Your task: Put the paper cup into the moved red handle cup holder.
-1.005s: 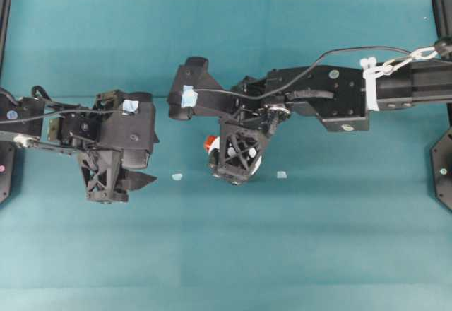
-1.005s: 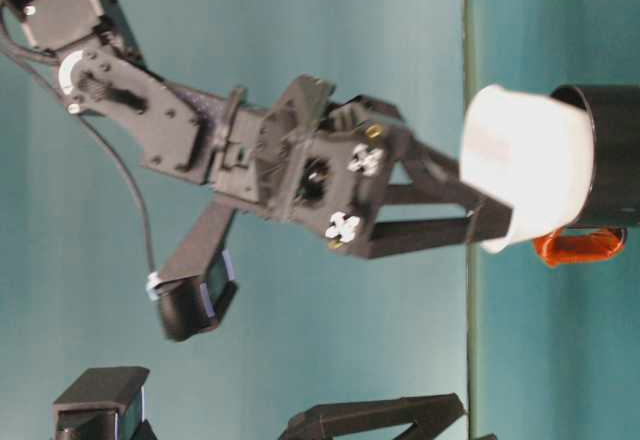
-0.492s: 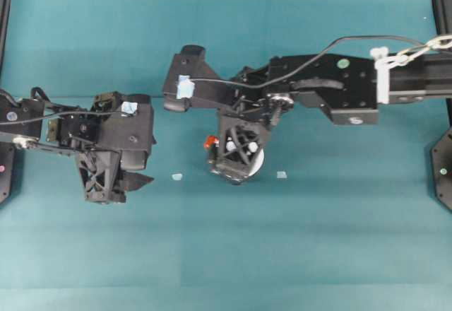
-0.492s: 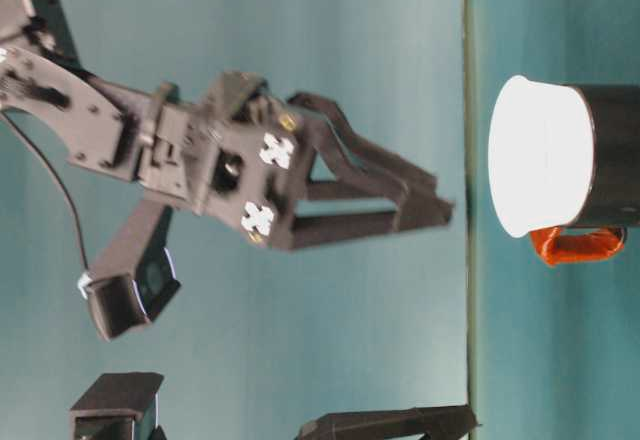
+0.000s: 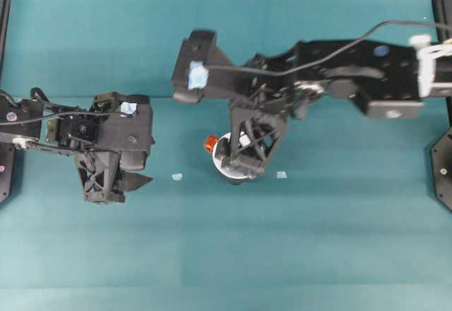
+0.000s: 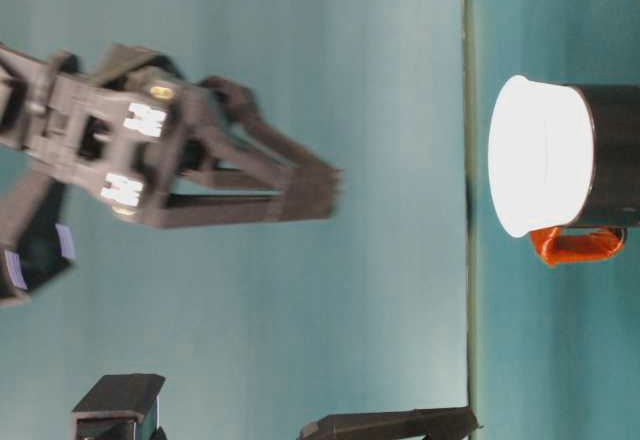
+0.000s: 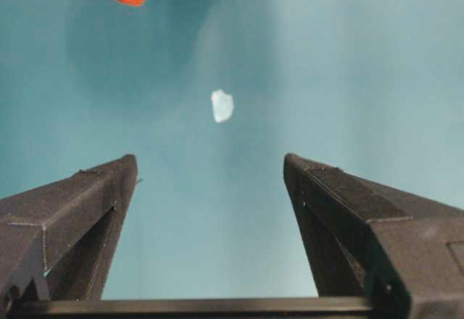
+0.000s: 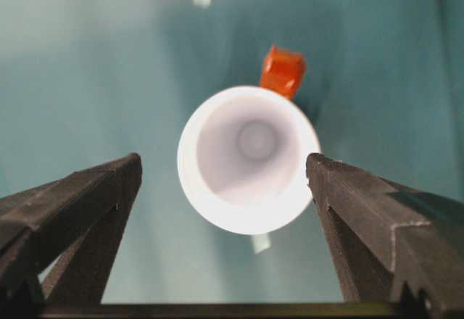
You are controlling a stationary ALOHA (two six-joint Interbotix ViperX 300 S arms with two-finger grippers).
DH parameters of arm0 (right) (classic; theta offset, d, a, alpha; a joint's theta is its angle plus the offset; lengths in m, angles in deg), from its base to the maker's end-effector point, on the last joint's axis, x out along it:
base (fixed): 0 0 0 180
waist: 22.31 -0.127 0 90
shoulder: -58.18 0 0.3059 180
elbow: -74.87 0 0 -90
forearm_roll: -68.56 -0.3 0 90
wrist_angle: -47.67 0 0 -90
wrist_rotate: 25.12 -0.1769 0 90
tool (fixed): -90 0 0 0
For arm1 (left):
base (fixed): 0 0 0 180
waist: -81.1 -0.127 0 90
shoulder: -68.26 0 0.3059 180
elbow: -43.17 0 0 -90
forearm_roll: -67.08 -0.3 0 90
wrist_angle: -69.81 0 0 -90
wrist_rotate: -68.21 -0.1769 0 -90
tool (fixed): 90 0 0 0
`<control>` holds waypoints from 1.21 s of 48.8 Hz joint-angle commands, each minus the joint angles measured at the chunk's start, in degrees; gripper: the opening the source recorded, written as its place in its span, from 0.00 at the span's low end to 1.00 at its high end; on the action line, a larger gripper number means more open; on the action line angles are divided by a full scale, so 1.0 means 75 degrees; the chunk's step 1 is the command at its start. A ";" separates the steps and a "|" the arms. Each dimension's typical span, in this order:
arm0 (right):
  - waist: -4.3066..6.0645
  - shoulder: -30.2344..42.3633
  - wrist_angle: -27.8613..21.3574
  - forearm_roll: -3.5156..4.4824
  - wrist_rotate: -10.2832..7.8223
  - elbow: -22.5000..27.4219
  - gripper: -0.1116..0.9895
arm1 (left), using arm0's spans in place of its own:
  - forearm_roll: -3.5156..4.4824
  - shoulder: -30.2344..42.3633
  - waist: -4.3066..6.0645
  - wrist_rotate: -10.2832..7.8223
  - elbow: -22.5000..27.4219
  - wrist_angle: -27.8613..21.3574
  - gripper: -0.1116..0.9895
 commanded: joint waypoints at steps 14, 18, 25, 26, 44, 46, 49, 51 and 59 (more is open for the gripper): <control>-0.0035 -0.0961 0.0000 0.0141 0.0105 0.0000 0.90 | 0.0000 -0.0234 -0.0012 0.0012 -0.0012 0.0023 0.92; -0.0035 -0.1184 0.0035 0.0141 0.0223 -0.0152 0.89 | 0.0000 -0.0270 -0.0023 0.0012 -0.0023 0.0023 0.92; -0.0094 -0.1547 0.0035 0.0141 0.0445 -0.0492 0.87 | -0.0012 -0.0281 -0.0012 0.0012 -0.0035 0.0023 0.92; -0.0094 -0.1605 0.0047 0.0141 0.0457 -0.0539 0.86 | 0.0000 -0.0281 -0.0012 0.0012 -0.0035 0.0023 0.92; -0.0094 -0.2344 0.0492 0.0141 0.0480 -0.0750 0.81 | -0.0012 -0.0293 -0.0012 0.0023 -0.0023 0.0023 0.92; -0.0094 -0.2414 0.0492 0.0141 0.0480 -0.0809 0.81 | 0.0000 -0.0316 -0.0023 0.0023 -0.0023 0.0023 0.92; -0.0082 -0.2531 0.0504 0.0141 0.0480 -0.0926 0.81 | 0.0000 -0.0387 -0.0012 0.0023 -0.0012 0.0023 0.92; -0.0082 -0.2613 0.0539 0.0141 0.0480 -0.1031 0.81 | 0.0000 -0.0457 -0.0012 0.0023 0.0000 0.0035 0.92; -0.0082 -0.2930 0.0984 0.0141 0.0469 -0.1453 0.81 | -0.0012 -0.0832 -0.0012 0.0023 -0.0082 0.0047 0.92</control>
